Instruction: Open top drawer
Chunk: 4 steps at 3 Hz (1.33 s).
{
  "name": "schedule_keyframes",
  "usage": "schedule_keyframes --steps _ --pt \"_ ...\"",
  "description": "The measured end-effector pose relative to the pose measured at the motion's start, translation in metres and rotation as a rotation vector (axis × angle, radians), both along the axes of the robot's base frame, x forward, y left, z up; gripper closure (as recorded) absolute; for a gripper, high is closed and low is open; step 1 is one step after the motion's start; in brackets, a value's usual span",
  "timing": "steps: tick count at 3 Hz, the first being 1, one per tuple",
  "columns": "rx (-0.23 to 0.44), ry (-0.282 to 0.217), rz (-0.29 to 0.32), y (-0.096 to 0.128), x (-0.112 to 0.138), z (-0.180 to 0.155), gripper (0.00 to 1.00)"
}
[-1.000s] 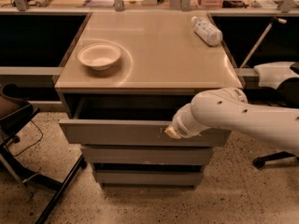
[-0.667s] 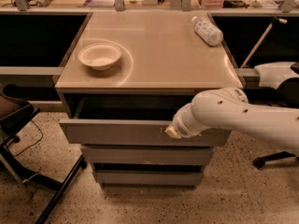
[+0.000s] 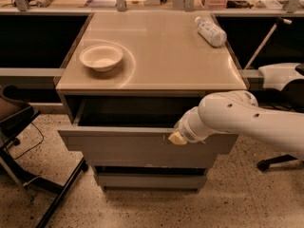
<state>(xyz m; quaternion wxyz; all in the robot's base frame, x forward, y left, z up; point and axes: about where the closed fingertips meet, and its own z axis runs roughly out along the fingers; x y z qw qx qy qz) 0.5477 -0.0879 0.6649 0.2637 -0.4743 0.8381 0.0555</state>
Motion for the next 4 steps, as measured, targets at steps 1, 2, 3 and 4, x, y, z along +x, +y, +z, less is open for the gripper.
schedule_keyframes --steps 1,2,3,4 --pt "-0.001 0.007 0.012 0.0 -0.011 0.004 1.0" --pt "-0.001 0.008 0.013 0.0 -0.012 0.004 1.0" --pt "0.003 0.021 0.021 -0.007 -0.028 0.001 1.0" --pt "0.004 0.022 0.021 -0.007 -0.03 0.003 1.0"
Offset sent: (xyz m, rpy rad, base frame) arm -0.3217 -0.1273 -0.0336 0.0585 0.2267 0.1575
